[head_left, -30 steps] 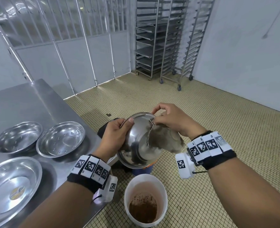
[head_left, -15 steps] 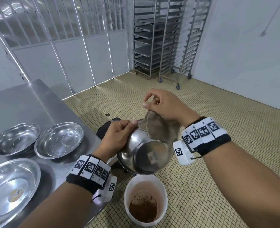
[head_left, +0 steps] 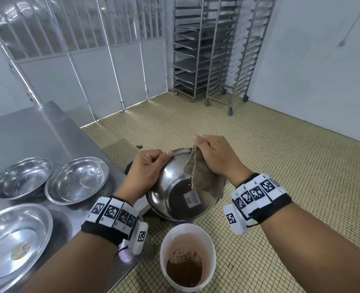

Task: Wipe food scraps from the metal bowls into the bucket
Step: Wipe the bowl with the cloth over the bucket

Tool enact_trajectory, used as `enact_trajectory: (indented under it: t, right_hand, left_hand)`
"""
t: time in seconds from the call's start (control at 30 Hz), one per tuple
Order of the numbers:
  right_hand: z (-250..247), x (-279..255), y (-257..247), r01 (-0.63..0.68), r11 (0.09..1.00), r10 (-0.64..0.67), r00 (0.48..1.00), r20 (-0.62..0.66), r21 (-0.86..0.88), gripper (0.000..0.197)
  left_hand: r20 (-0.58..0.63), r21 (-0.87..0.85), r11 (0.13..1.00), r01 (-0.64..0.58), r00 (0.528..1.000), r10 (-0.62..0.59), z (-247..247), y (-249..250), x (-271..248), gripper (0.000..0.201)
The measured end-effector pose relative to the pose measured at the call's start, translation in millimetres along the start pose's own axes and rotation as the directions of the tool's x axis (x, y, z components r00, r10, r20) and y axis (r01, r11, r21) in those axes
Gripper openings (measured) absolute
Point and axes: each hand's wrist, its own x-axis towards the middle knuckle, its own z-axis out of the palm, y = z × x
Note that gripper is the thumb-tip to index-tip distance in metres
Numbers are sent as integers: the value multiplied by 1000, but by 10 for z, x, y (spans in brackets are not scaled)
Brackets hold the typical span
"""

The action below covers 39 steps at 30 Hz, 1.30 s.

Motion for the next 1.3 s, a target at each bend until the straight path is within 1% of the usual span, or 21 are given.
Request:
enact_trajectory:
  t: [0.07, 0.17, 0.2, 0.27, 0.37, 0.43, 0.5, 0.6, 0.67, 0.73, 0.8, 0.87, 0.9, 0.97, 1.07, 1.1, 1.13, 1.2, 1.23, 1.27, 1.3]
  right_hand:
    - [11, -54, 34, -8, 996, 1, 997, 72, 91, 49]
    - [0, -62, 72, -55, 989, 32, 987, 160, 140, 35]
    - [-15, -62, 88, -82, 986, 56, 983, 174, 147, 28]
    - [-40, -89, 134, -125, 978, 103, 986, 129, 169, 6]
    - [-47, -119, 219, -96, 976, 99, 995, -5, 194, 15]
    - [-27, -141, 204, -86, 975, 87, 996, 7, 205, 12]
    - [5, -170, 186, -94, 971, 89, 995, 34, 219, 15]
    - [61, -215, 150, -62, 977, 57, 998, 28, 203, 18]
    - [95, -226, 141, -34, 983, 31, 999, 19, 180, 19]
    - [122, -241, 147, -23, 983, 22, 1000, 4, 185, 22]
    - [156, -282, 209, -49, 962, 59, 998, -32, 269, 28]
    - [194, -312, 290, -84, 931, 112, 992, -59, 355, 32]
    - [213, -312, 308, -94, 928, 123, 991, -57, 360, 33]
    - [218, -272, 262, -82, 952, 97, 995, -38, 294, 35]
    - [154, -198, 129, 1, 995, -4, 1000, 23, 99, 29]
    - [147, -193, 129, 9, 994, -9, 1000, 4, 112, 27]
    - [158, -209, 168, -18, 981, 25, 999, -34, 193, 25]
    - [200, -275, 269, -110, 893, 163, 983, -87, 436, 26]
    - [234, -307, 326, -143, 853, 218, 972, -93, 501, 27]
    - [253, -329, 358, -159, 846, 239, 966, -96, 508, 30]
    - [247, -331, 367, -151, 871, 225, 968, -108, 468, 32]
  left_hand:
    - [-15, 6, 1000, -4, 1000, 4, -13, 4, 20, 59]
    - [4, -18, 1000, -9, 1000, 9, 0, -24, 9, 61]
    - [9, -23, 1000, -7, 1000, 7, 10, -37, 0, 62]
    - [2, -33, 999, 0, 1000, 0, 27, -54, -11, 63]
    - [1, -33, 999, 8, 1000, -8, 29, -57, 4, 66]
    - [3, -19, 1000, 7, 1000, -7, 25, -48, 13, 65]
    - [8, 22, 1000, -5, 1000, 4, 14, -43, 24, 63]
    - [75, 193, 981, -15, 997, 0, 10, -25, 68, 50]
    - [103, 257, 966, -27, 995, 1, 20, 4, 99, 41]
    - [55, 251, 967, -43, 998, 30, 3, 30, 115, 38]
    - [-34, 190, 981, -48, 998, 55, -55, 16, 148, 39]
    - [-99, 136, 990, -32, 994, 46, -80, -8, 164, 44]
    - [-101, 141, 990, -22, 994, 37, -62, -20, 164, 45]
    - [-59, 205, 979, -15, 998, 27, 20, -17, 139, 41]
    - [9, 268, 962, -52, 999, 52, 139, -9, 108, 35]
    - [-14, 258, 965, -48, 998, 53, 130, -14, 123, 36]
    - [-65, 226, 974, -26, 997, 42, 100, -30, 148, 38]
    - [-188, 126, 992, 28, 982, -4, 40, -62, 192, 43]
    - [-222, 93, 995, 45, 975, -23, 26, -76, 197, 46]
    - [-223, 91, 995, 51, 974, -30, 28, -86, 190, 47]
    - [-201, 110, 993, 48, 979, -25, 48, -91, 180, 47]
